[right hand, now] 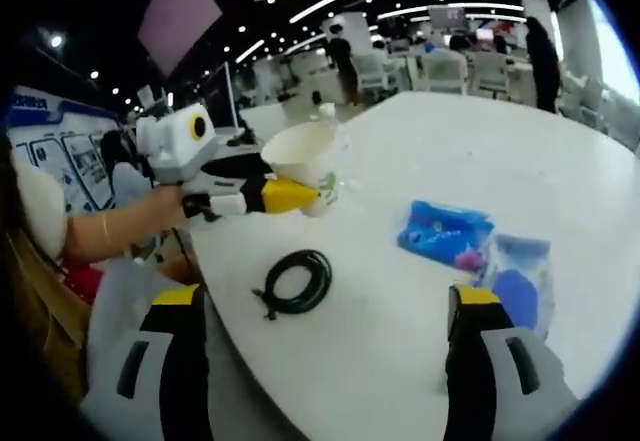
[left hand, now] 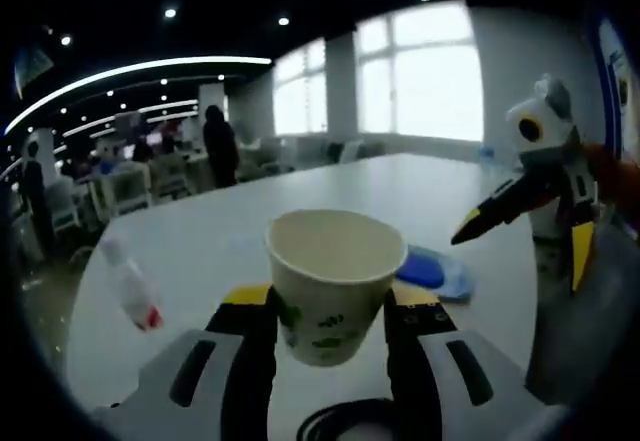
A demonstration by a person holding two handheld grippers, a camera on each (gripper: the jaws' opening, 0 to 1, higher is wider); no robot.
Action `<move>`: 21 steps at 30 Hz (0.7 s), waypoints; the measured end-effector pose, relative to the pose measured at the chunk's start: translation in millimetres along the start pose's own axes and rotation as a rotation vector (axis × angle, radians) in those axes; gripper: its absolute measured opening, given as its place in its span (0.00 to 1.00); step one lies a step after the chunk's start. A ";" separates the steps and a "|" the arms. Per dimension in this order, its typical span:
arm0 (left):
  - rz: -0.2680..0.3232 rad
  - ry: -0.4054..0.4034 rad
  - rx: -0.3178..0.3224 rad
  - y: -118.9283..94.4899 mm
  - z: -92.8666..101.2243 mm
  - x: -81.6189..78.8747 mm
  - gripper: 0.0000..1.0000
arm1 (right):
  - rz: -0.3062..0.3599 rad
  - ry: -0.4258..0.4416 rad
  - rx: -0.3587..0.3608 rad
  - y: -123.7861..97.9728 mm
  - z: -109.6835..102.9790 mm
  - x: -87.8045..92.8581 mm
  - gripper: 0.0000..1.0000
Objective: Arrange the tabletop items into an orderly group along one side of the table until the central work area is clear of visible clutter.
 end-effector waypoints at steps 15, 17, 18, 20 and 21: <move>0.037 -0.013 -0.095 19.3 -57.2 -5.4 0.40 | -0.046 0.061 0.033 11.3 20.1 13.0 0.99; 0.039 -0.015 -0.104 22.6 -63.8 -4.4 0.40 | -0.051 0.064 0.035 12.7 21.4 14.1 0.99; 0.039 -0.017 -0.116 24.9 -69.4 -3.4 0.40 | -0.056 0.064 0.037 13.7 22.4 15.1 0.99; 0.040 -0.022 -0.126 29.0 -77.7 -1.8 0.40 | -0.062 0.064 0.038 15.2 24.1 16.6 0.99; 0.043 -0.026 -0.132 30.2 -81.0 -1.3 0.40 | -0.064 0.066 0.040 16.0 25.1 17.5 0.99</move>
Point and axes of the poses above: the point that each gripper's makers call its tool centre point, and the gripper's own axes: y roughly forward along the fingers, z roughly to its right, x roughly out of its underside, the point moved 4 cm from there along -y, roughly backward along the fingers, and after that the axes turned 12 degrees about x, right-handed, at the moved point
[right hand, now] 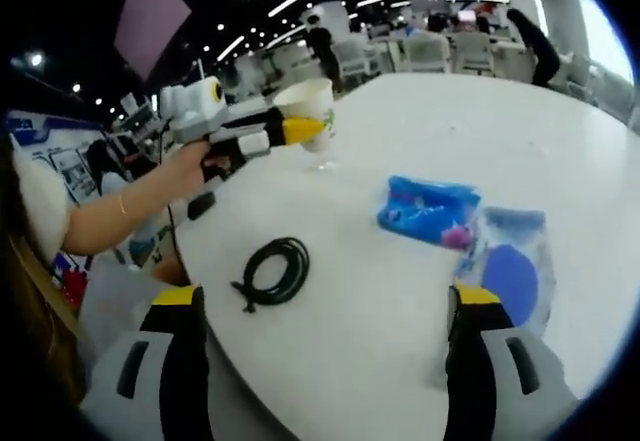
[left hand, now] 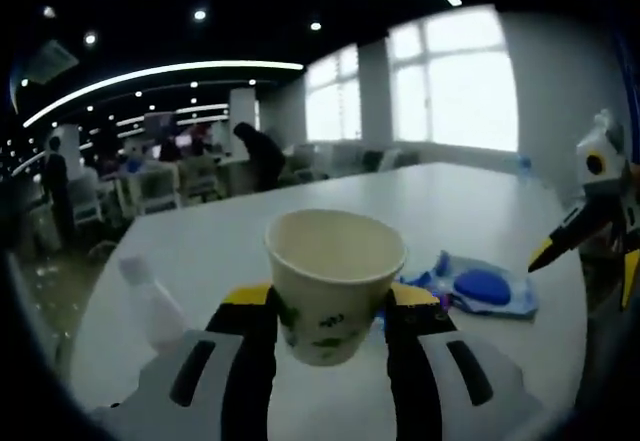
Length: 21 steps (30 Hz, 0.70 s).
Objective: Arrange the tabletop items into an orderly group along one side of the table until the central work area is clear of visible clutter.
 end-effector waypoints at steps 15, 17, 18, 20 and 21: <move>-0.019 -0.040 -0.080 30.0 -40.8 28.0 0.40 | -0.031 0.032 0.011 14.3 12.6 5.8 0.98; -0.021 -0.044 -0.094 32.4 -45.0 32.4 0.40 | -0.038 0.038 0.011 16.0 14.2 7.9 0.98; -0.022 -0.046 -0.100 33.3 -46.8 34.0 0.40 | -0.041 0.037 0.011 16.6 14.7 8.9 0.98; -0.019 -0.056 -0.109 35.8 -49.6 37.4 0.40 | -0.049 0.040 0.014 18.5 16.6 11.6 0.98; -0.019 -0.058 -0.111 36.9 -50.2 38.9 0.40 | -0.052 0.043 0.014 19.0 17.2 12.6 0.98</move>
Point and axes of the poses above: the point that each gripper's makers call its tool centre point, and the gripper's own axes: y roughly forward along the fingers, z roughly to its right, x roughly out of its underside, the point moved 4 cm from there along -y, roughly backward along the fingers, and after that the axes turned 12 degrees about x, right-handed, at the moved point
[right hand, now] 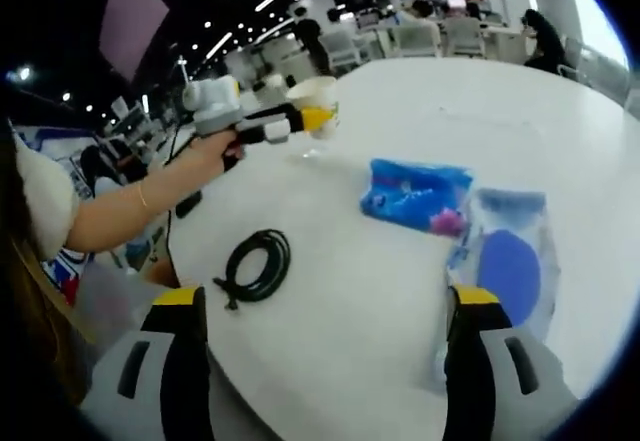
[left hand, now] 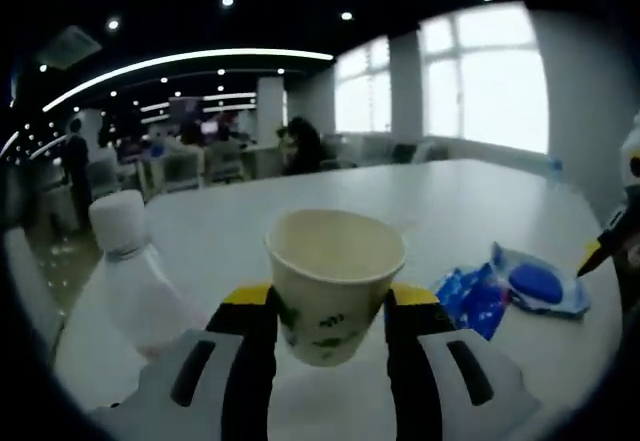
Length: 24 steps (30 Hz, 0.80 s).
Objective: Arrange the tabletop items into an orderly group along one side of the table until the central work area is clear of visible clutter.
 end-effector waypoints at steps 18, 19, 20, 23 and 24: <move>-0.007 -0.055 -0.045 11.4 -10.1 26.1 0.40 | -0.035 0.028 0.012 6.8 8.5 13.9 0.97; -0.008 -0.056 -0.046 11.9 -10.0 27.1 0.40 | -0.038 0.029 0.012 7.2 8.9 14.8 0.97; -0.009 -0.054 -0.048 12.2 -9.7 28.2 0.40 | -0.040 0.030 0.013 7.5 9.2 15.3 0.97; -0.015 -0.053 -0.051 13.6 -9.1 32.9 0.40 | -0.042 0.031 0.012 8.6 9.3 16.6 0.96; -0.015 -0.050 -0.054 13.8 -9.6 34.0 0.40 | -0.043 0.033 0.011 8.9 9.1 17.1 0.96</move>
Point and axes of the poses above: the point that each gripper's makers call its tool centre point, and the gripper's own axes: y roughly forward along the fingers, z roughly to its right, x roughly out of its underside, the point moved 4 cm from there along -y, roughly backward along the fingers, and after that the axes turned 12 degrees about x, right-handed, at the moved point
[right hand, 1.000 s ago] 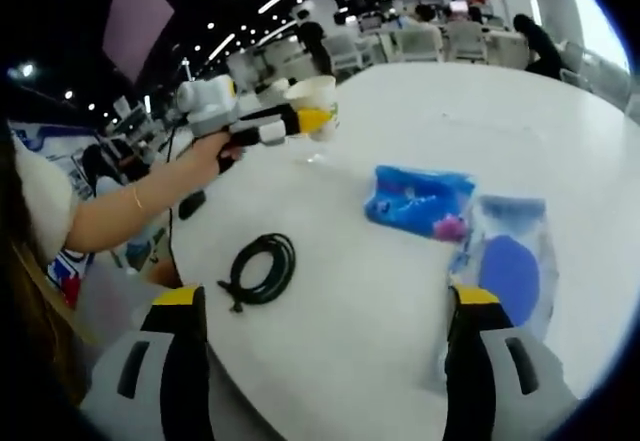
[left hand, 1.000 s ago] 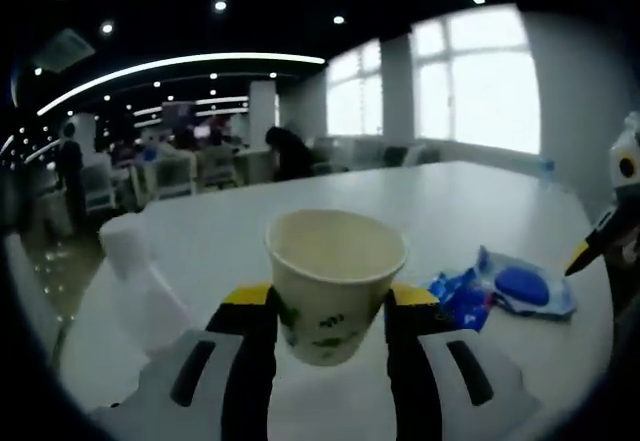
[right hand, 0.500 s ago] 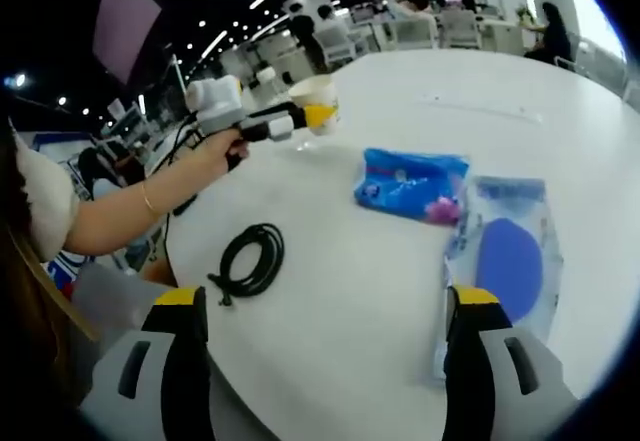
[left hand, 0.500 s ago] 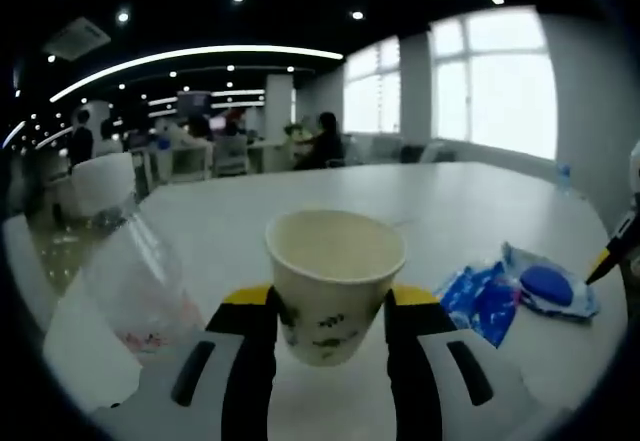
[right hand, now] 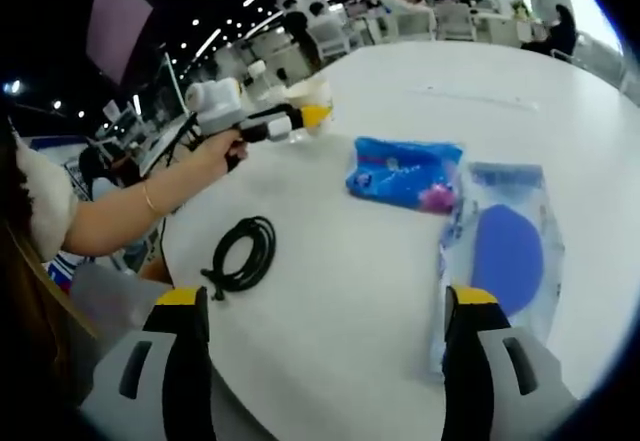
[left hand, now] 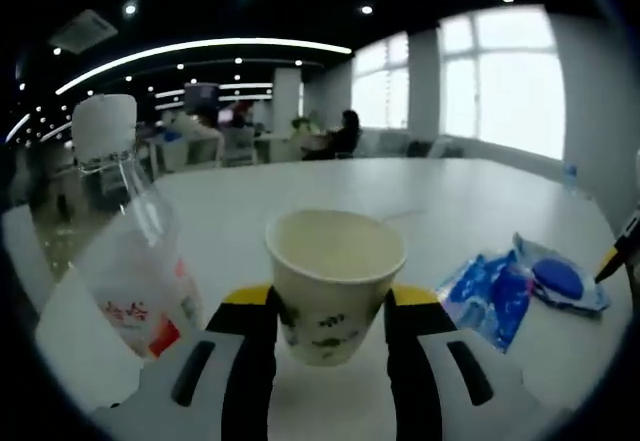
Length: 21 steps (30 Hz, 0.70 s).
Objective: Arrange the tabletop items into an orderly group along one side of the table until the central work area is clear of visible clutter.
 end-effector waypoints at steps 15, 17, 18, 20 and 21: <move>-0.036 0.009 -0.028 0.0 -3.1 19.6 0.40 | -0.012 0.008 -0.001 1.2 1.4 4.3 0.96; -0.035 -0.001 -0.031 0.4 -3.6 19.8 0.40 | -0.016 0.010 0.000 1.2 2.3 5.0 0.95; -0.038 -0.009 -0.032 0.8 -3.9 20.7 0.40 | -0.017 0.011 0.001 1.3 2.8 5.4 0.95; -0.039 -0.018 -0.039 1.3 -4.7 21.7 0.40 | -0.022 0.015 0.002 1.6 3.8 6.4 0.94; -0.042 -0.019 -0.042 1.2 -5.1 22.2 0.40 | -0.023 0.015 0.002 1.6 4.1 6.8 0.94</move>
Point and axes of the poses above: the point that each gripper's makers call its tool centre point, and the gripper's own axes: y roughly forward along the fingers, z roughly to its right, x roughly out of its underside, the point moved 4 cm from there along -y, roughly backward along the fingers, and after that the axes turned 12 degrees about x, right-handed, at the moved point
